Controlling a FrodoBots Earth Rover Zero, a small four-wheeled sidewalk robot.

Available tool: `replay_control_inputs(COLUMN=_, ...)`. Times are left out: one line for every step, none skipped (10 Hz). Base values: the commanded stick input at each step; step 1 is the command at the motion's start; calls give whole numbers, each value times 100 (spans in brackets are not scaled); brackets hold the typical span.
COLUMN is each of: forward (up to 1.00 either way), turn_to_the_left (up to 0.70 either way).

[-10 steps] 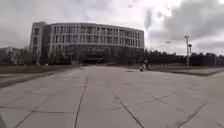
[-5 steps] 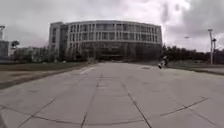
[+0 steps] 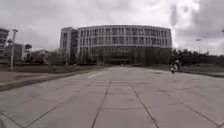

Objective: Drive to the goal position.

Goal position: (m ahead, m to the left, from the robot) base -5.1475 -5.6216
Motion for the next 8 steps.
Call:
replay_control_inputs(forward=70, turn_to_the_left=0)
replay_control_inputs(forward=70, turn_to_the_left=-2)
replay_control_inputs(forward=70, turn_to_the_left=-4)
replay_control_inputs(forward=70, turn_to_the_left=-30)
replay_control_inputs(forward=70, turn_to_the_left=-30)
replay_control_inputs(forward=70, turn_to_the_left=-30)
replay_control_inputs(forward=70, turn_to_the_left=-30)
replay_control_inputs(forward=70, turn_to_the_left=-30)
